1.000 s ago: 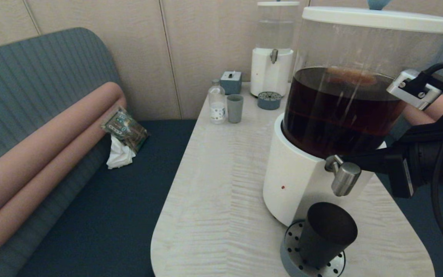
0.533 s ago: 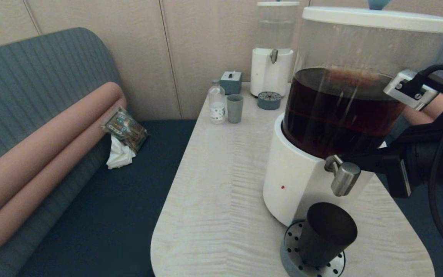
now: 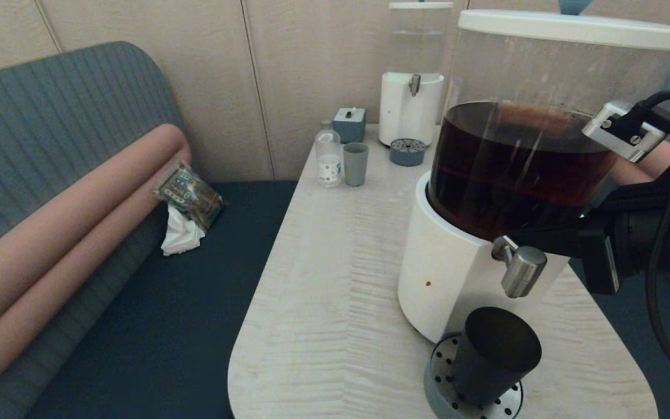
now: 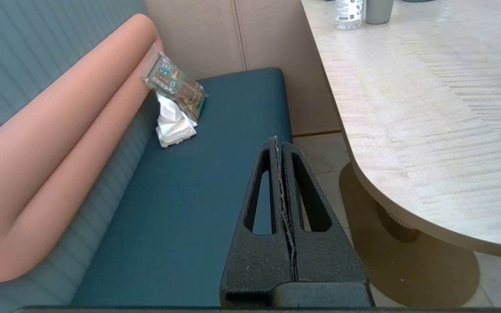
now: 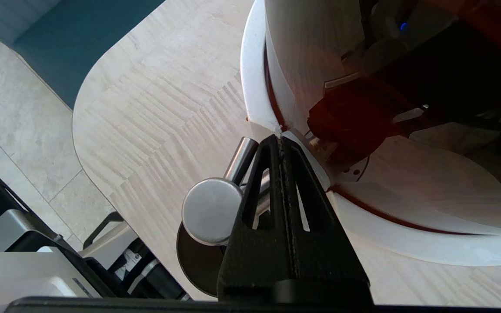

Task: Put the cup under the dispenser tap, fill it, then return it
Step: Turn on the faucet

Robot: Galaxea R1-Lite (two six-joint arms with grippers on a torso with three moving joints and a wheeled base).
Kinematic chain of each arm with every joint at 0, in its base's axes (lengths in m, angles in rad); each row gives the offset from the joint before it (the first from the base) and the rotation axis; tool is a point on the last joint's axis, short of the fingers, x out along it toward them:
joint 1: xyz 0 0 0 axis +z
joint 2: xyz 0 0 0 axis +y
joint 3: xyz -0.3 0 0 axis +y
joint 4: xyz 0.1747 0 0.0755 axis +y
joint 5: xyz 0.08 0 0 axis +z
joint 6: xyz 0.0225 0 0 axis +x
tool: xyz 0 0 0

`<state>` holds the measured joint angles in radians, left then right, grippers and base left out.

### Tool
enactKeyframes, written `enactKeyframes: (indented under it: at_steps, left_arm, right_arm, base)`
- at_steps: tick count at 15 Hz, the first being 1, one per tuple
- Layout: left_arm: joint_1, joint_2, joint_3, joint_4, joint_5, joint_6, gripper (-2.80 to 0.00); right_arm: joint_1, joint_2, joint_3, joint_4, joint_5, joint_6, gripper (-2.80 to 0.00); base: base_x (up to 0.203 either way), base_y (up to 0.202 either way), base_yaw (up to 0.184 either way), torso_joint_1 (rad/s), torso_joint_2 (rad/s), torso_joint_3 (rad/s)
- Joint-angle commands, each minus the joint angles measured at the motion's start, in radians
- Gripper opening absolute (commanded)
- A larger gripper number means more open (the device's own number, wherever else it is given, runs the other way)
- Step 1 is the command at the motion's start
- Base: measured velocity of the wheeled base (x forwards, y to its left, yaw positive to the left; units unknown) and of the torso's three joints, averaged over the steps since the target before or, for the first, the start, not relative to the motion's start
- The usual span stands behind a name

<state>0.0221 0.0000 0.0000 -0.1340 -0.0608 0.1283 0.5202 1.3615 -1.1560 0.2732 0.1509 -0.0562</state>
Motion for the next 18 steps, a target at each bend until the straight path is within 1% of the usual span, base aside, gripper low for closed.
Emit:
enactKeyframes:
  at_steps: [1,5,12,14,18]
  left_arm:
    - [0.001,0.002,0.040,-0.001,-0.001,0.001,-2.80]
    - [-0.001,0.002,0.040,-0.001,-0.001,0.001,-2.80]
    - [0.001,0.002,0.040,-0.001,-0.001,0.001,-2.80]
    - [0.001,0.002,0.040,-0.001,-0.001,0.001,-2.80]
    - [0.001,0.002,0.040,-0.001,-0.001,0.001,-2.80]
  right_arm:
    - [0.003,-0.007,0.005,-0.002,0.003,-0.002,-2.80]
    - [0.011,-0.004,0.024,-0.051,0.004,-0.007,-2.80]
    - [0.014,-0.005,0.018,-0.052,-0.006,-0.007,-2.80]
    - [0.002,-0.015,0.016,-0.051,-0.011,-0.004,-2.80]
    - [0.001,-0.033,0.012,-0.052,-0.087,-0.004,-2.80]
  base:
    - [0.000,0.000,0.000,0.000,0.00,0.000]
    - [0.000,0.000,0.000,0.000,0.00,0.000]
    - [0.000,0.000,0.000,0.000,0.00,0.000]
    - [0.000,0.000,0.000,0.000,0.00,0.000]
    - [0.000,0.000,0.000,0.000,0.00,0.000]
